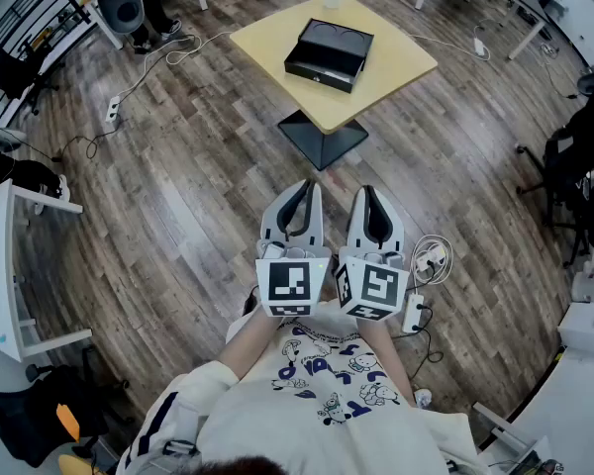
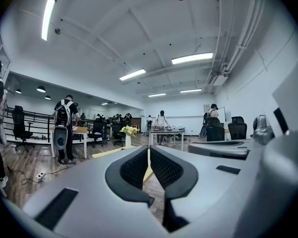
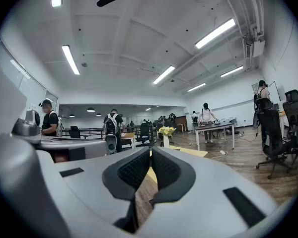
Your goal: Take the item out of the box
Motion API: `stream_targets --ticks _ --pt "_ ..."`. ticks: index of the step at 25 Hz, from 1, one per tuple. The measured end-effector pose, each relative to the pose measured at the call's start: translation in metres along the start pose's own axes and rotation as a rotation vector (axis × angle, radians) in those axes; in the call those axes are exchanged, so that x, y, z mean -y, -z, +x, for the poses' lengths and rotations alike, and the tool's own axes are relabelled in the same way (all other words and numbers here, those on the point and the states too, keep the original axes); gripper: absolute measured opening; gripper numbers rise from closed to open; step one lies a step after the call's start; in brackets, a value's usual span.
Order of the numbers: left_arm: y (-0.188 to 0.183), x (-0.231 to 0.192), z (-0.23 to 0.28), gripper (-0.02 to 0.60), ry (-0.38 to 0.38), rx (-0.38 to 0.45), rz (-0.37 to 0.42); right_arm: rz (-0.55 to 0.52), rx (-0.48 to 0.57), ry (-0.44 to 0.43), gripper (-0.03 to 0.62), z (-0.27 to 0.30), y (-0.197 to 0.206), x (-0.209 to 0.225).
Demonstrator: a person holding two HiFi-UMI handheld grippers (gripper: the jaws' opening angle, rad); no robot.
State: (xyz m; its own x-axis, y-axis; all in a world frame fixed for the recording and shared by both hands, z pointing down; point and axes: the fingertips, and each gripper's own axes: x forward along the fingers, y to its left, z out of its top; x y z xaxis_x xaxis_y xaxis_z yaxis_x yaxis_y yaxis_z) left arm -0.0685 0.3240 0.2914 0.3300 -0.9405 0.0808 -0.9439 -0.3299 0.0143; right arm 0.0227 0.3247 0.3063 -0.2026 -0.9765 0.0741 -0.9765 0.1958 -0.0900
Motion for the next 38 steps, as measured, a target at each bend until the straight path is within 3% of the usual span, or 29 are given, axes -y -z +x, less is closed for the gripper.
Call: stream_targets --ticks 22,38 --pt "0.003 -0.012 0.019 0.026 -0.012 -0.013 -0.004 0.004 -0.012 -0.006 0.035 0.023 0.002 0.002" --pt "-0.007 -0.060 0.101 0.025 0.008 -0.012 -0.003 0.009 -0.008 -0.001 0.037 0.115 -0.007 0.010"
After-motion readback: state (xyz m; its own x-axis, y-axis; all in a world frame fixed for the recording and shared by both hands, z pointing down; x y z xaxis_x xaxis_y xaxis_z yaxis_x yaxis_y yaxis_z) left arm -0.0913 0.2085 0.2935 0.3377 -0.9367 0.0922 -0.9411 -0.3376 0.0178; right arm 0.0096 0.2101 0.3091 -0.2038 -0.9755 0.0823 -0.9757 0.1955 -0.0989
